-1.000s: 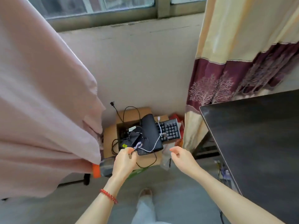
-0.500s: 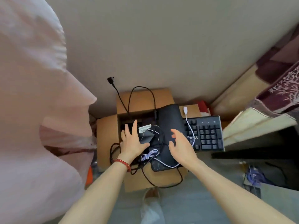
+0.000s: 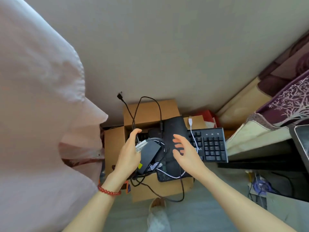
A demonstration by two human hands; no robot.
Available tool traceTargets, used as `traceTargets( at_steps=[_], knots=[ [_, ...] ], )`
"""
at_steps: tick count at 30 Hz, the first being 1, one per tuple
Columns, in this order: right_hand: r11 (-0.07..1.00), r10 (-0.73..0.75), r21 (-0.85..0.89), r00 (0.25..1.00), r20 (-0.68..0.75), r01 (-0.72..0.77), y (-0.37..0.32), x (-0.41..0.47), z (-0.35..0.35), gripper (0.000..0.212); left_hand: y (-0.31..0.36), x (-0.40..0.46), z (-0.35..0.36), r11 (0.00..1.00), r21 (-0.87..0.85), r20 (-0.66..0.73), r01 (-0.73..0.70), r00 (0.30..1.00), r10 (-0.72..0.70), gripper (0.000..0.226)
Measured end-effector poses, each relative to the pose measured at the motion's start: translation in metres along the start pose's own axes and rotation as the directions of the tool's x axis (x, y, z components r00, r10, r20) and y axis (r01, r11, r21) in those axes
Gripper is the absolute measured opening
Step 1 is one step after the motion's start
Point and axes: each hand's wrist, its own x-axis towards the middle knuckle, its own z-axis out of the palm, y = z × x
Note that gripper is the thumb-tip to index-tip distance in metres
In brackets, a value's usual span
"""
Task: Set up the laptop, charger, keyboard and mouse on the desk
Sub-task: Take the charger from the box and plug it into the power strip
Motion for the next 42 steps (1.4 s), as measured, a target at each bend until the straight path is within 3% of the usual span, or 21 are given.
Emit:
traceTargets(
  at_steps=[6,10,12,14,17,19,21,24,27,31,36,39,42],
  knots=[
    [0.989,-0.12,0.102,0.977,0.179,0.102,-0.06,-0.044,-0.033,0.063,0.09,-0.021,-0.069,0.968,-0.239,-0.028,-0.075,0.997,0.071,0.031],
    [0.973,-0.196,0.139,0.977,0.084,0.183,-0.108,-0.062,-0.065,0.068,0.146,-0.029,-0.107,0.922,-0.387,0.048,0.007,0.999,0.013,0.028],
    [0.971,-0.224,0.079,0.975,-0.001,0.224,-0.133,-0.075,-0.084,0.077,0.169,-0.045,-0.129,0.949,-0.316,0.068,-0.019,0.997,0.042,0.028],
    [0.956,-0.294,-0.008,0.954,-0.057,0.294,-0.158,-0.081,-0.106,0.084,0.193,-0.064,-0.15,0.974,-0.149,0.085,-0.168,0.98,0.182,0.026],
    [0.915,-0.39,-0.127,0.92,-0.036,0.383,-0.195,-0.085,-0.131,0.088,0.225,-0.087,-0.174,0.938,0.064,0.108,-0.341,0.937,0.333,0.025],
    [0.906,-0.405,-0.12,0.914,0.028,0.405,-0.214,-0.085,-0.14,0.085,0.246,-0.099,-0.187,0.906,0.089,0.062,-0.413,0.91,0.409,0.028],
    [0.902,-0.421,-0.073,0.904,0.076,0.426,-0.23,-0.09,-0.144,0.067,0.266,-0.111,-0.202,0.856,0.051,-0.033,-0.515,0.855,0.517,0.029],
    [0.892,-0.449,0.059,0.894,0.009,0.447,-0.251,-0.1,-0.144,0.023,0.293,-0.12,-0.226,0.766,-0.021,-0.178,-0.642,0.757,0.629,0.026],
    [0.854,-0.507,0.117,0.861,-0.04,0.508,-0.272,-0.117,-0.153,0.008,0.315,-0.126,-0.243,0.689,-0.088,-0.277,-0.719,0.683,0.676,0.025],
    [0.828,-0.542,0.081,0.829,-0.14,0.555,-0.293,-0.135,-0.183,0.023,0.325,-0.122,-0.256,0.688,-0.078,-0.374,-0.722,0.661,0.651,0.027],
    [0.82,-0.545,0.015,0.789,-0.285,0.572,-0.301,-0.163,-0.229,0.027,0.328,-0.115,-0.25,0.749,0.077,-0.448,-0.658,0.648,0.616,0.012],
    [0.826,-0.48,0.037,0.736,-0.477,0.562,-0.295,-0.191,-0.265,0.028,0.356,-0.114,-0.229,0.751,0.213,-0.402,-0.625,0.644,0.651,0.025],
    [0.818,-0.466,0.013,0.676,-0.572,0.575,-0.292,-0.226,-0.292,0.029,0.387,-0.118,-0.207,0.731,0.335,-0.368,-0.594,0.632,0.682,0.034]
  ],
)
